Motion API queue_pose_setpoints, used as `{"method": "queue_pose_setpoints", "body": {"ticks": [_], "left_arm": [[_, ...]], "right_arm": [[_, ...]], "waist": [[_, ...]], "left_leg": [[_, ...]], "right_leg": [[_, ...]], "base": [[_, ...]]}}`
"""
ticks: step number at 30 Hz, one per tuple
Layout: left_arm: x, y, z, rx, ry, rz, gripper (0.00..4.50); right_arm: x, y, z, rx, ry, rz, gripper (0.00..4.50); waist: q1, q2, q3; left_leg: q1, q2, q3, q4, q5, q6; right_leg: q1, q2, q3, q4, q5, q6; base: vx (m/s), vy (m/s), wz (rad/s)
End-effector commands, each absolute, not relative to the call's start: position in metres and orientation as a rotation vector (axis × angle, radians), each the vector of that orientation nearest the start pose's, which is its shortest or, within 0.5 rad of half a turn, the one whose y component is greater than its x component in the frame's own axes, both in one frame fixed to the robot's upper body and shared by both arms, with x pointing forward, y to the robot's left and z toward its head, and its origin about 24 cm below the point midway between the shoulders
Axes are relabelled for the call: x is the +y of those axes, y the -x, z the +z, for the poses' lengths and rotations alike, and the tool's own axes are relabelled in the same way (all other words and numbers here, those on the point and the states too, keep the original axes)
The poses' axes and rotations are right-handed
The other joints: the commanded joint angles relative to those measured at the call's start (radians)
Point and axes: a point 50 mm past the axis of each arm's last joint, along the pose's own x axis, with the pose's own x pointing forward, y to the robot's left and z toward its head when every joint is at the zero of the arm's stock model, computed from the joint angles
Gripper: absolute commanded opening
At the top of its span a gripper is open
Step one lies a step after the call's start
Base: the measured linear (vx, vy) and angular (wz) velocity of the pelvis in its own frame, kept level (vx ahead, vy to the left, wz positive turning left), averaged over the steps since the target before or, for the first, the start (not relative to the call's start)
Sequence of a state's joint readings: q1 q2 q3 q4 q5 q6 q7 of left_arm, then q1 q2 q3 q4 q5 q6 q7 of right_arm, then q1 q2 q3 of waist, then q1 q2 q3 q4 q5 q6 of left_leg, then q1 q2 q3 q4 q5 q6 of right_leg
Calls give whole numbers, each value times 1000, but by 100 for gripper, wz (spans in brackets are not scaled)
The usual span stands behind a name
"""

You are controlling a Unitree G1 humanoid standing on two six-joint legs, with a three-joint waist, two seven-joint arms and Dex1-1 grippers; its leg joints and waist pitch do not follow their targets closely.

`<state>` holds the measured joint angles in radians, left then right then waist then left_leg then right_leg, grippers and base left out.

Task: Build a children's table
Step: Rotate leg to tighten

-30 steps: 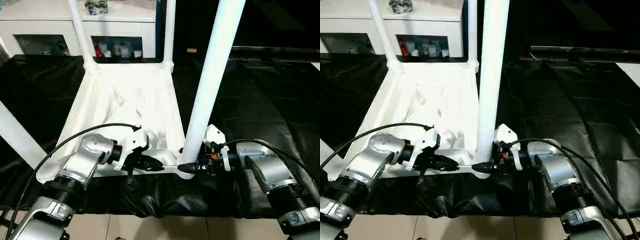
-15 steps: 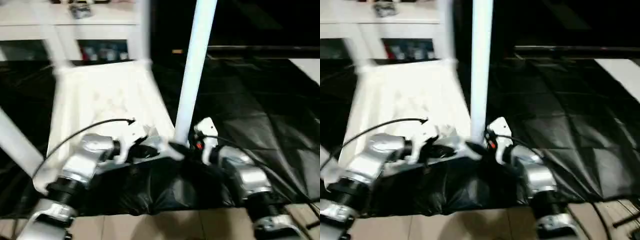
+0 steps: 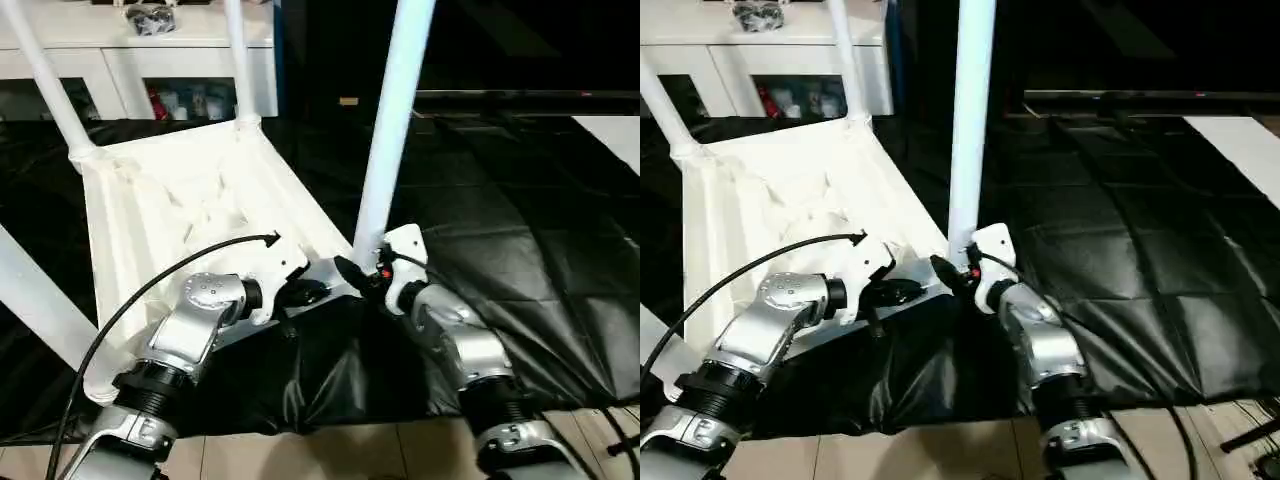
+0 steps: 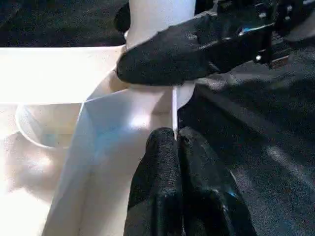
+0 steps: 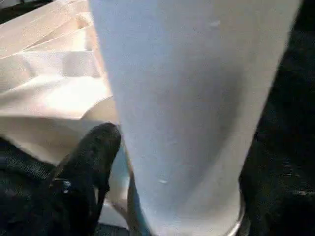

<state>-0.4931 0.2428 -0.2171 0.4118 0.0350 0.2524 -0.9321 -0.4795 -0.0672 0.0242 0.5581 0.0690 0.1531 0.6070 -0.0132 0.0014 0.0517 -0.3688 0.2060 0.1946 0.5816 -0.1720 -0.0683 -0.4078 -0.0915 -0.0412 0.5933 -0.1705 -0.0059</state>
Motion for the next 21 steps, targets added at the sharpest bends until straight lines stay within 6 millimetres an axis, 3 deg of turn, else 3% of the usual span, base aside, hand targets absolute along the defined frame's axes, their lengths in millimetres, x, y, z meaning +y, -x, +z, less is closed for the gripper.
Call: {"method": "queue_pose_setpoints", "body": {"ticks": [1,2,3,5,9,11,13,14,19,21], "left_arm": [[79,-308,57,300,-295,-1228,0],[80,-307,57,303,-296,-1246,0],[81,-305,57,301,-307,-1288,0],[84,-302,56,318,-317,-1349,0],[90,-302,57,330,-347,-1397,0],[92,-302,57,329,-357,-1413,0],[95,-302,58,331,-369,-1445,0],[96,-302,59,333,-371,-1458,0],[102,-305,61,343,-383,-1477,0],[104,-307,62,346,-384,-1482,0]], "right_arm": [[-77,-313,33,286,-14,913,404],[-82,-312,33,291,3,940,404],[-88,-311,34,295,20,978,404],[-100,-308,37,301,45,1043,404],[-113,-298,39,335,89,1186,404],[-117,-293,39,355,111,1246,404],[-121,-286,39,382,131,1338,404],[-122,-283,39,394,132,1376,404],[-122,-275,40,434,133,1477,404],[-122,-271,40,449,141,1515,371]], "waist": [[4,11,-66],[5,18,-67],[8,10,-69],[17,13,-71],[27,12,-71],[42,11,-67],[48,11,-66],[51,10,-61],[51,6,-60],[51,4,-61]], "left_leg": [[11,16,-9,-69,-310,24],[12,15,-9,-69,-302,26],[11,15,-7,-65,-284,35],[10,15,-5,-62,-237,58],[13,17,-2,-60,-218,73],[16,21,0,-61,-241,62],[19,22,0,-63,-260,58],[22,23,1,-66,-299,46],[19,22,-4,-70,-320,27],[19,22,-5,-70,-316,27]], "right_leg": [[40,-30,27,-73,-238,-208],[41,-29,27,-72,-224,-212],[44,-27,27,-70,-186,-221],[49,-28,27,-60,-110,-246],[52,-28,26,-58,-92,-261],[49,-29,25,-62,-151,-250],[48,-29,25,-65,-184,-243],[43,-29,26,-72,-246,-232],[42,-32,27,-77,-328,-201],[41,-34,27,-78,-336,-195]], "base": [[0,0,0],[0,0,0],[0,0,0],[0,0,0],[0,0,0],[0,0,0],[0,0,0],[0,0,0],[0,0,0],[0,0,0]]}}
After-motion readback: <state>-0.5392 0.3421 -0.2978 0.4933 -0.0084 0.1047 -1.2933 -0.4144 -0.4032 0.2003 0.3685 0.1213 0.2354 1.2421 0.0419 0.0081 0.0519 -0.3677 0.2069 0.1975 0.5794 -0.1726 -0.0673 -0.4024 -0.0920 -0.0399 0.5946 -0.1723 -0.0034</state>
